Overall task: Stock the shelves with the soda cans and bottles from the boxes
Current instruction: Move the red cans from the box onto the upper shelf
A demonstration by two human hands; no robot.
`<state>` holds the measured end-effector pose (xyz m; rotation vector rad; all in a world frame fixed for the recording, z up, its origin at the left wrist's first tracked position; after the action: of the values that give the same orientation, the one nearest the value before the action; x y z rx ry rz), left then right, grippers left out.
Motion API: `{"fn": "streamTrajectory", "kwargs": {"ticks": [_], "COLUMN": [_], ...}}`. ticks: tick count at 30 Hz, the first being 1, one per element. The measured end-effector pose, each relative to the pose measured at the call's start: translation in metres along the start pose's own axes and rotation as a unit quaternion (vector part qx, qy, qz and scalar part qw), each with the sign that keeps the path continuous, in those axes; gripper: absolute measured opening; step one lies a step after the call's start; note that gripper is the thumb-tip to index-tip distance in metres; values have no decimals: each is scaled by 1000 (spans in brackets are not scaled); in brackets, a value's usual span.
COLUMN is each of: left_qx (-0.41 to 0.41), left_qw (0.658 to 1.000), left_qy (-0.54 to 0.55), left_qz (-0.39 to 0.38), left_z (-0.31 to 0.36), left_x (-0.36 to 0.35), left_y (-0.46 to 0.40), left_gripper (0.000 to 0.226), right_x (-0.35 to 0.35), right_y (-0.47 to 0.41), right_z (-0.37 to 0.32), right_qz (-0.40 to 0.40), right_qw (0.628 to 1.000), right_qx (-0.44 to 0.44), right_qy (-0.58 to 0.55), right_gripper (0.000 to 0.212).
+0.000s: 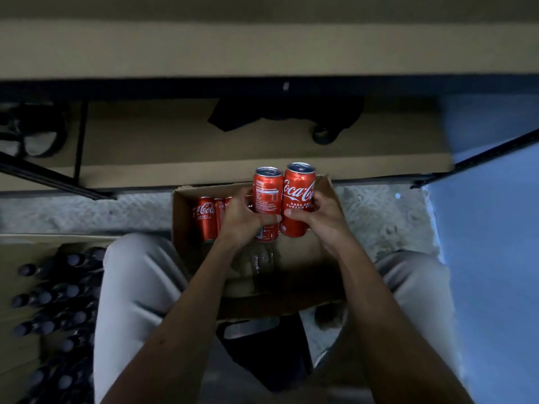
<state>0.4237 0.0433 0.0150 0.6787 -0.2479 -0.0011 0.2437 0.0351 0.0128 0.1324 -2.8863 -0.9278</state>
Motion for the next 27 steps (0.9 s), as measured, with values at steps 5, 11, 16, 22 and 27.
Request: {"fn": "streamTrajectory", "kwargs": {"ticks": [5,11,16,22,27], "left_qx": [-18,-55,-83,-167,-244], "left_qw": [1000,998,996,985,967], "left_qy": [-11,-16,0,20,21], "left_qz": [-8,13,26,49,69], "left_z": [74,164,233,316,377], "left_x": [20,45,74,114,148], "left_y": [61,134,187,238,273], "left_gripper": [85,79,81,77,81], "right_x": [9,20,26,23,19], "right_y": [63,134,187,232,259], "right_z": [-74,-170,-252,-348,-418], "right_qz": [-10,-9,-27,-47,-47], "right_qw": [1000,999,996,986,970], "right_qx": [5,51,90,159,233], "right_qy": [-2,3,6,25,49], "right_gripper": [61,51,50,58,59]}}
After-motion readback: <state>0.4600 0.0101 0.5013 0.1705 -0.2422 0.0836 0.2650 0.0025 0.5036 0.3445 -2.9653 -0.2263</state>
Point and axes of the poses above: each hand's wrist, its own y-axis away from the middle knuckle, its own x-axis out of the back of the hand, z = x × y, the point moved 2 cm from there along -y, towards the middle knuckle, and after that the axes turned 3 degrees about x, right-handed, at the moved point
